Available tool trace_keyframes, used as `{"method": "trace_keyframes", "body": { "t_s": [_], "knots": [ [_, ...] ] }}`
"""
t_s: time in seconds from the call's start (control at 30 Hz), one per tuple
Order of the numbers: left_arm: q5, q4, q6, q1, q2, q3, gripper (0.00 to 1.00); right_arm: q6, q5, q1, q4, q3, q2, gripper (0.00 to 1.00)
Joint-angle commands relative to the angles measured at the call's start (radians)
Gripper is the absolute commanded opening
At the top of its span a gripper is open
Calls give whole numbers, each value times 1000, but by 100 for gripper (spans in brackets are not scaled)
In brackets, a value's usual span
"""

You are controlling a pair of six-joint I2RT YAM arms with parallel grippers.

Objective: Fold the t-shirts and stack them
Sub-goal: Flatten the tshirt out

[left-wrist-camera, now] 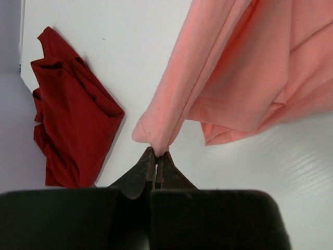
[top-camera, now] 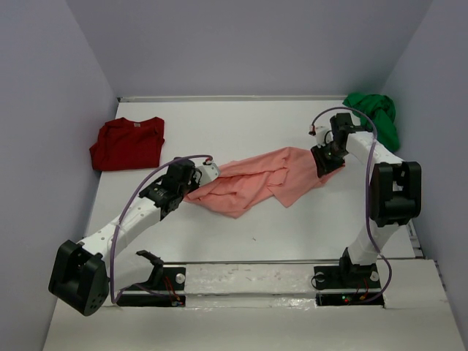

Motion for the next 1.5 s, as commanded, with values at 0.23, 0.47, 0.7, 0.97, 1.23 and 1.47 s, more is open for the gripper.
{"method": "trace_keyframes", "body": {
  "t_s": [0.23, 0.47, 0.7, 0.97, 1.23, 1.47],
  "knots": [
    [8, 18, -36, 4, 6, 2, 0, -59, -47, -5, -45, -11, 14, 42],
    [10, 15, -43, 4, 14, 0, 0, -58, -36, 14, -41, 13, 77, 44],
    [10, 15, -43, 4, 14, -14, 0, -44, 22, 54, -11, 33, 141, 43],
    [22, 20, -51, 4, 21, -21, 0, -39, 33, 64, -7, 38, 121, 29],
    [25, 6, -54, 4, 17, -15, 0, -38, 36, 64, -31, 65, 100, 32],
    [28, -6, -56, 4, 9, -18, 0, -36, 34, 64, -45, 90, 111, 37]
  ]
}}
